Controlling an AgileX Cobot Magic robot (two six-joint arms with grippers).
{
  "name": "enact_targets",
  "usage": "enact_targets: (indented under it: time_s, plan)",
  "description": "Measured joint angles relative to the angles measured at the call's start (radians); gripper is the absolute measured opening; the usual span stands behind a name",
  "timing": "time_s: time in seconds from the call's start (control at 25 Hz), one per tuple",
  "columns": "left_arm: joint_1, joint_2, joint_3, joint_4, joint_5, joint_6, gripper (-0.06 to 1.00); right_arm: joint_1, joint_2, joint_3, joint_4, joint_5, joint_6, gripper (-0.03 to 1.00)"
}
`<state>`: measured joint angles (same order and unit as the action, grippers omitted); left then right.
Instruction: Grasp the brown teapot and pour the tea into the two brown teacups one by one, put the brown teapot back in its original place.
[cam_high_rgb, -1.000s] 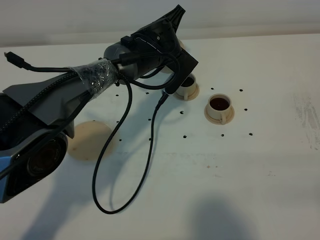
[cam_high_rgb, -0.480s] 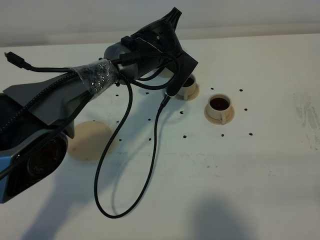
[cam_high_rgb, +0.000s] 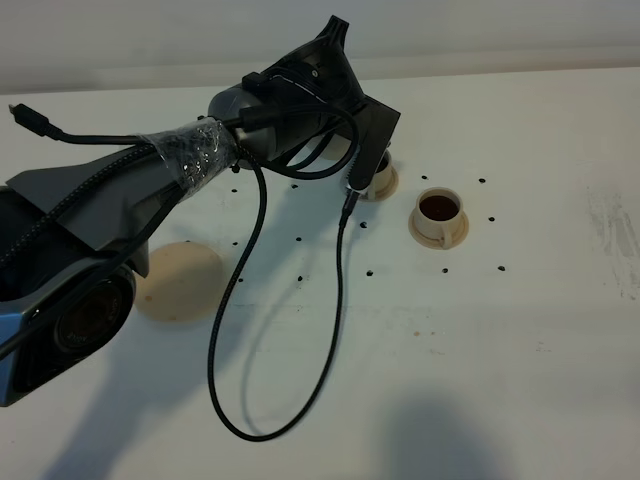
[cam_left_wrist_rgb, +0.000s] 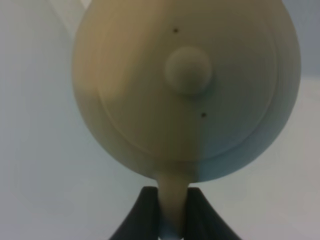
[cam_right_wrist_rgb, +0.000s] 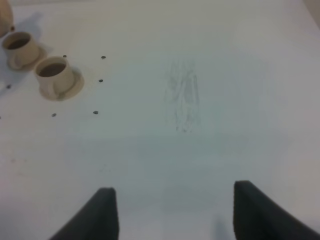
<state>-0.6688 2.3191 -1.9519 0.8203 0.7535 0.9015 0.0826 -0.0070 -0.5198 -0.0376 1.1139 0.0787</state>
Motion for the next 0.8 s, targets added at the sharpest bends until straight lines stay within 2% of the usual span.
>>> enact_targets:
  time_s: [0.36,0.56,0.8]
  plan:
    - [0.000,-0.079,0.000,-0.110,0.045,-0.037,0.01,0.000,0.000,0.000,0.000,0.000,0.000,0.49]
    - [0.006,-0.155,-0.001,-0.211,0.079,-0.096,0.01,0.000,0.000,0.000,0.000,0.000,0.000,0.49]
    - [0.014,-0.165,-0.005,-0.344,0.271,-0.246,0.01,0.000,0.000,0.000,0.000,0.000,0.000,0.49]
